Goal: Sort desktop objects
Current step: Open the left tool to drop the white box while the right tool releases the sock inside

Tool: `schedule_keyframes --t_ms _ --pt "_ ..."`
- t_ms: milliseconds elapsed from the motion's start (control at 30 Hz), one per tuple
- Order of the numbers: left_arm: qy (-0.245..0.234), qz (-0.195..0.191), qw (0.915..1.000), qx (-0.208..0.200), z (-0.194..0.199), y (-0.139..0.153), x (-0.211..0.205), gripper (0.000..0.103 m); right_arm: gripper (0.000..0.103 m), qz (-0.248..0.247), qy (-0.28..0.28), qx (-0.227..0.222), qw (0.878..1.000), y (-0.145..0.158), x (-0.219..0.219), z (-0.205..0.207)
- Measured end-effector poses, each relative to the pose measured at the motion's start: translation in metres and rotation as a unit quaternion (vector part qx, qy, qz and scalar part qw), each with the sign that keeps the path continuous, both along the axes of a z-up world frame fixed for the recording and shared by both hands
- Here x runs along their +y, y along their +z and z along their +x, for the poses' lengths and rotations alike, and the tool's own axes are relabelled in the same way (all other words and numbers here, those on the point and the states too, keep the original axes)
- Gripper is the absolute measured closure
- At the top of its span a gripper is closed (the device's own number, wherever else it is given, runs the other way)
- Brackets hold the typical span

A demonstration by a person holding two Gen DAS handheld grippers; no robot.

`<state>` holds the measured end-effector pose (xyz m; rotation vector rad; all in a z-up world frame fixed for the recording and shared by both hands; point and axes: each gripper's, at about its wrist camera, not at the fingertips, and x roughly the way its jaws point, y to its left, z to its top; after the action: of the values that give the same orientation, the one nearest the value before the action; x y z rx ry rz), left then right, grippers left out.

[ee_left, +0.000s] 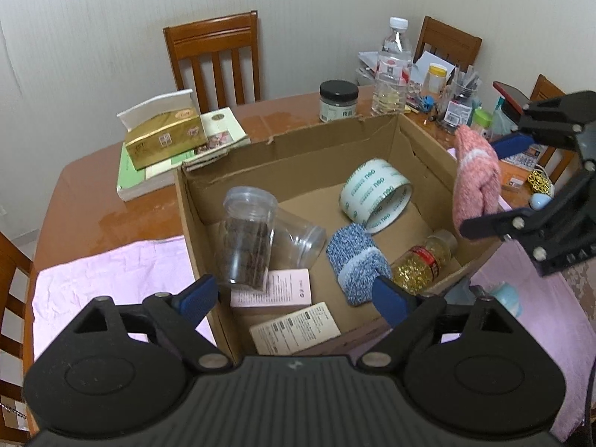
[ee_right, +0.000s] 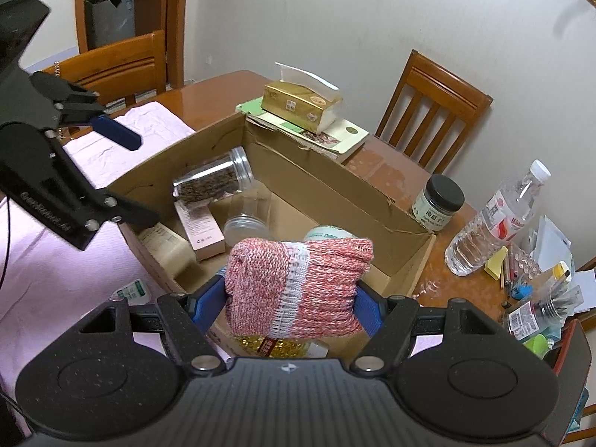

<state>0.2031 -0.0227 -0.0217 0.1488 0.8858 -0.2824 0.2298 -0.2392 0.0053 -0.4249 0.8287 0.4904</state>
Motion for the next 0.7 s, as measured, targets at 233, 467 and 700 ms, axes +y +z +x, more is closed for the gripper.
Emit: schedule_keyframes --t_ms 233,467,700 --pt "-0.004 -0.006 1.0 0.005 -0.007 0.001 0.0 0.011 0.026 -0.009 -0.003 0.009 1.0 -0.009 0.001 0.013" --pt "-0.001 -0.016 0.9999 -0.005 -0.018 0.009 0.003 0.009 0.021 -0.019 -0.011 0.003 1.0 -0.012 0.003 0.024" --pt "0.002 -0.015 0.9999 -0.006 -0.026 0.008 0.004 0.009 0.003 -0.03 -0.02 -0.017 0.999 -0.011 0.003 0.023"
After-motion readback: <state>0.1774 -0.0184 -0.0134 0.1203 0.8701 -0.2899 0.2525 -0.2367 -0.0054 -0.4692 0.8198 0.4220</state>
